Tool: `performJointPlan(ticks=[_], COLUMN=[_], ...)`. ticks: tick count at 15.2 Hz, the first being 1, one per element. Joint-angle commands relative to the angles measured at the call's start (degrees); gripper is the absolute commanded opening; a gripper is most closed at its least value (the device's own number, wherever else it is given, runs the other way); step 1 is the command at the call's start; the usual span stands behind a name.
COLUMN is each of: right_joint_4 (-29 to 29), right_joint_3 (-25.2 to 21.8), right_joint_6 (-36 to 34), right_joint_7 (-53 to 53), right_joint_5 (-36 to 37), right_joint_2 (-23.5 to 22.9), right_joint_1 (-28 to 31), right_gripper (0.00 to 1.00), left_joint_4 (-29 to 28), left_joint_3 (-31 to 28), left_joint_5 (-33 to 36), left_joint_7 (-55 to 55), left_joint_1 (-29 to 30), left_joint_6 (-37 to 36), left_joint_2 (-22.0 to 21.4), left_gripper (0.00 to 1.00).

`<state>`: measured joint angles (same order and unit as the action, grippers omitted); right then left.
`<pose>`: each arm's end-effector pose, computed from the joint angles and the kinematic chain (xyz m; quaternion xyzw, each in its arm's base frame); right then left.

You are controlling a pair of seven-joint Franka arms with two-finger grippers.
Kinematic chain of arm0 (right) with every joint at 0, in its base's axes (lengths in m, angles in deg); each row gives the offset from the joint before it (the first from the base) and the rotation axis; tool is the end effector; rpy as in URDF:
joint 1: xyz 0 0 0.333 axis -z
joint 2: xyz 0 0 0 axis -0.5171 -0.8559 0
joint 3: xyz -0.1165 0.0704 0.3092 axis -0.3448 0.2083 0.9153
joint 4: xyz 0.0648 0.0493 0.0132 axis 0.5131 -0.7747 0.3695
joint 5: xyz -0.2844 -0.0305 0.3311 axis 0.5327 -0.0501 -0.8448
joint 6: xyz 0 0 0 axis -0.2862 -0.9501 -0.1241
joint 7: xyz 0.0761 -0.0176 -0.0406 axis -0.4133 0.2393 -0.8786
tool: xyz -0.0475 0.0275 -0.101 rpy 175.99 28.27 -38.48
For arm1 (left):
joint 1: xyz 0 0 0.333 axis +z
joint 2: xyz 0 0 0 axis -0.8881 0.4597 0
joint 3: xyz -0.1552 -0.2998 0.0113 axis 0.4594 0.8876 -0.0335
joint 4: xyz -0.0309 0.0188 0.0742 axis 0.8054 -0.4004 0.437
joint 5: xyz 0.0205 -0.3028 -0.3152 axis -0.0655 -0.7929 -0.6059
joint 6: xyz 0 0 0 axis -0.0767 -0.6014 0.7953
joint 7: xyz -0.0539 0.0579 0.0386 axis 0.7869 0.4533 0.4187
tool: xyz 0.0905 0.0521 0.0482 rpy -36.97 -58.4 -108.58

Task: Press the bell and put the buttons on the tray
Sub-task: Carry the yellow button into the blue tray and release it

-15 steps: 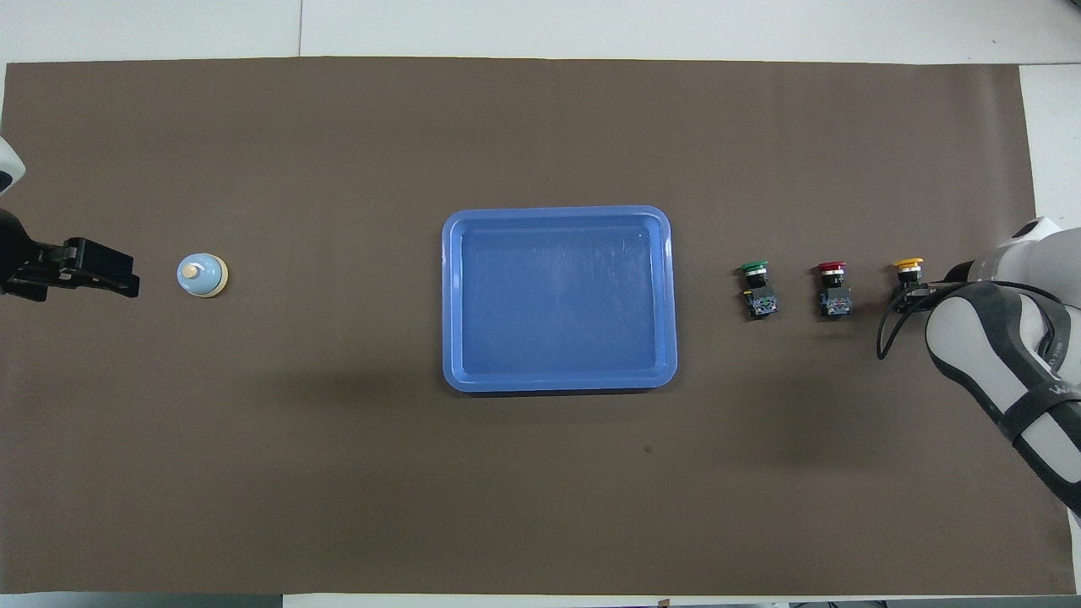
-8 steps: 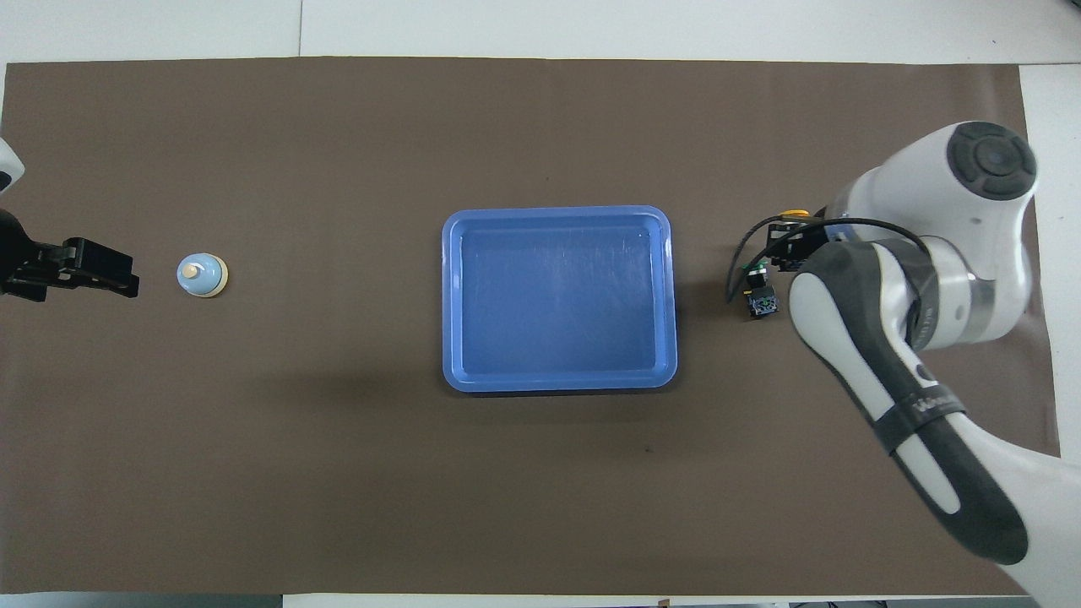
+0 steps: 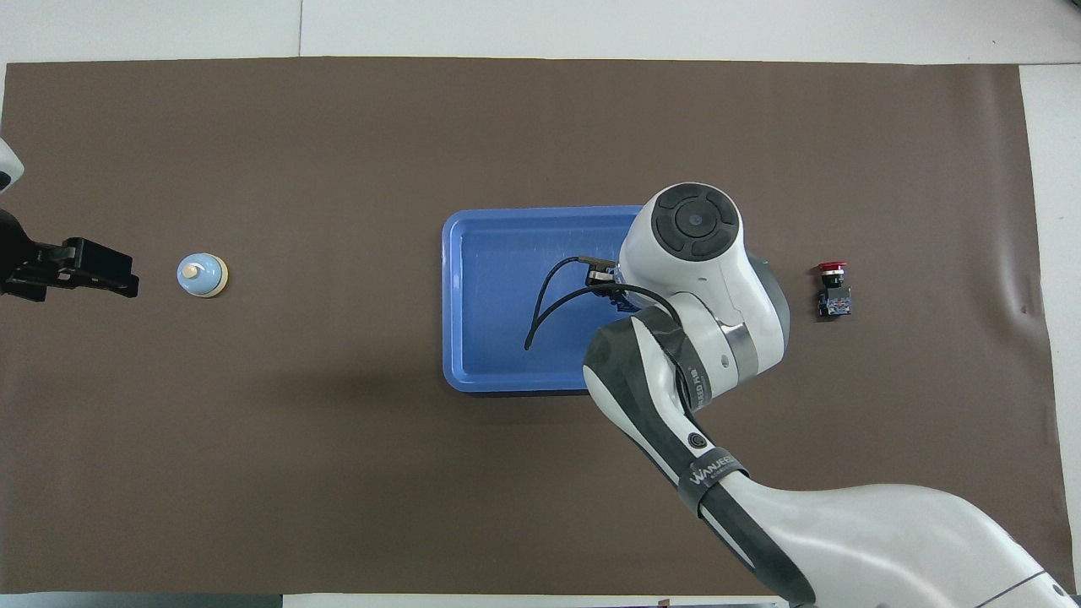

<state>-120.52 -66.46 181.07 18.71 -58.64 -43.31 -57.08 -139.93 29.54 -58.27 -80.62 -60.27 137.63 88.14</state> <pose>0.6008 0.2951 0.3218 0.9897 -0.1391 -0.0330 0.0080 0.5935 -0.0130 0.5877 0.9984 -0.0180 -0.0544 0.0002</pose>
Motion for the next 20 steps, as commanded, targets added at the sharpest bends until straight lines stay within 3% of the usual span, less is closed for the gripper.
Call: performJointPlan(ticks=[1,3,4,5,6,10,14,17,20], right_joint_4=[-0.8,-2.5,-3.1,-3.1,-2.5,0.7,0.0,-4.4,-10.5], right_joint_3=[-0.3,-0.3,-0.3,-0.3,-0.3,-0.6,-0.9,-1.0,-1.0], right_joint_6=[0.3,1.2,1.7,2.1,1.7,-4.0,-8.0,-6.4,1.4], right_joint_7=[-3.5,-7.8,-8.7,-8.4,-8.4,-11.8,-27.6,-33.7,-39.7], right_joint_5=[-1.3,-1.3,-1.3,-1.3,-1.3,-1.3,-0.8,0.1,2.5], right_joint_2=[-0.7,-0.4,-0.3,-0.3,-0.3,2.3,6.0,7.3,8.9], right_joint_1=[0.5,0.5,0.5,0.5,0.5,4.0,14.6,20.1,25.1], right_gripper=[0.05,0.08,0.3,0.92,1.0,1.0,1.0,1.0,1.0], left_joint_4=[-0.7,-0.7,-0.7,-0.7,-0.7,-0.7,-0.7,-0.7,-0.7], left_joint_3=[0.0,0.0,0.0,0.0,0.0,0.0,0.0,0.0,0.0], left_joint_5=[0.4,0.4,0.4,0.4,0.4,0.4,0.4,0.4,0.4], left_joint_7=[-0.4,-0.4,-0.4,-0.4,-0.4,-0.4,-0.4,-0.4,-0.4], left_joint_1=[0.1,0.1,0.1,0.1,0.1,0.1,0.1,0.1,0.1], left_joint_6=[0.7,0.7,0.8,0.7,0.7,0.7,0.8,0.7,0.8], left_joint_2=[-0.8,-0.8,-0.8,-0.8,-0.8,-0.8,-0.8,-0.8,-0.8], left_gripper=[1.0,1.0,1.0,1.0,1.0,1.0,1.0,1.0,1.0])
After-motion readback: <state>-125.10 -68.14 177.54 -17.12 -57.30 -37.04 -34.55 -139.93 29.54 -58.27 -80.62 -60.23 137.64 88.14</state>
